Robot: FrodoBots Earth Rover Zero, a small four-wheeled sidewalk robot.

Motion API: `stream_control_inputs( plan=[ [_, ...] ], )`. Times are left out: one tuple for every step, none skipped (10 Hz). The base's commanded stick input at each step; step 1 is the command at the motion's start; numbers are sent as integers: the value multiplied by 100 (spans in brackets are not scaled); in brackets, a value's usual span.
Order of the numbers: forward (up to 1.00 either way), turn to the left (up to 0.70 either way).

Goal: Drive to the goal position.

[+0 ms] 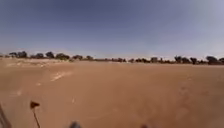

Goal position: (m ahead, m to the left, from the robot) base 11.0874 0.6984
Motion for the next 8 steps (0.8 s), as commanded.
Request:
stream_control_inputs(
  plan=[
    [70, 0],
    [70, 0],
    [70, 0],
    [70, 0],
    [70, 0],
    [70, 0],
    [70, 0],
    [70, 0]
  ],
)
